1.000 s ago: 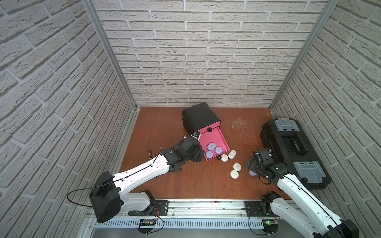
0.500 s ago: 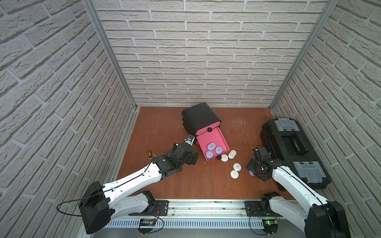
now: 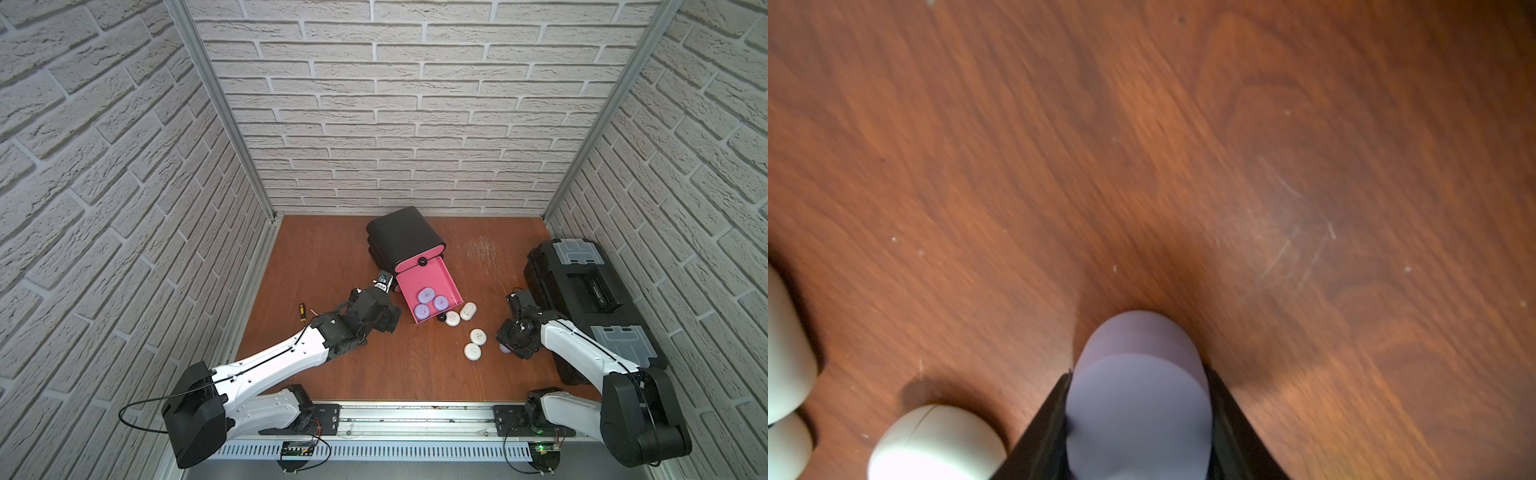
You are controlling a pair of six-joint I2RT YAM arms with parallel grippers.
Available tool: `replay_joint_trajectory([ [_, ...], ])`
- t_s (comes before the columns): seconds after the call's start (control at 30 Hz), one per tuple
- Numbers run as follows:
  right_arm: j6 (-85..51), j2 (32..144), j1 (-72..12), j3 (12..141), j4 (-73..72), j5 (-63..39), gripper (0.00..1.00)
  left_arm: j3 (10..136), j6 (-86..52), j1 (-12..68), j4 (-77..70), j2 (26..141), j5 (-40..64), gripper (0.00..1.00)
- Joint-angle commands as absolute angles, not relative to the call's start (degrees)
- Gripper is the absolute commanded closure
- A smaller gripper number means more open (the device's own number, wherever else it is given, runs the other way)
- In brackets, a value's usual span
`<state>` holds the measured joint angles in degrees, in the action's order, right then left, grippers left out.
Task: Put the bluetooth earphones in the drawer according to color
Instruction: Pick up the Bluetooth earphone from the center of the board, then place the bluetooth earphone in the drawer.
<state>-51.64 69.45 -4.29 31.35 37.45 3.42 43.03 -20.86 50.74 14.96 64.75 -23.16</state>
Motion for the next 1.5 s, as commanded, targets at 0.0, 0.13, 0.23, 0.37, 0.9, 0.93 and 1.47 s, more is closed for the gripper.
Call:
replay_joint_trajectory([
  [0.0, -50.65, 70.13, -4.01, 31.06, 35.70, -0.17, 0.59, 42.58, -20.01, 50.37, 12.79, 64.56, -24.42, 0.02],
  [0.13, -47.91, 67.42, -4.04, 31.94, 36.24, -0.98, 0.67, 42.25, -19.95, 50.41, 12.44, 64.21, -24.82, 0.02],
  [0.23, -45.77, 65.26, -4.14, 32.68, 36.23, -3.17, 0.67, 41.54, -19.77, 50.38, 11.69, 63.68, -25.29, 0.02],
  [0.37, -43.72, 62.60, -4.82, 35.08, 36.72, -6.03, 0.67, 40.98, -19.77, 50.36, 11.16, 63.03, -26.07, 0.02],
  [0.9, -36.43, 71.58, -15.92, 52.86, 28.79, -12.50, 0.64, 40.08, -18.99, 50.38, 10.11, 62.57, -28.38, 0.02],
  [0.93, -35.81, 73.14, -16.81, 53.88, 28.42, -12.49, 0.64, 40.08, -18.93, 50.36, 10.15, 62.61, -28.47, 0.02],
  [1.47, -22.25, 93.59, -23.37, 68.25, 26.42, -4.85, 0.61, 39.86, -18.71, 50.10, 9.98, 62.81, -28.56, 0.02],
])
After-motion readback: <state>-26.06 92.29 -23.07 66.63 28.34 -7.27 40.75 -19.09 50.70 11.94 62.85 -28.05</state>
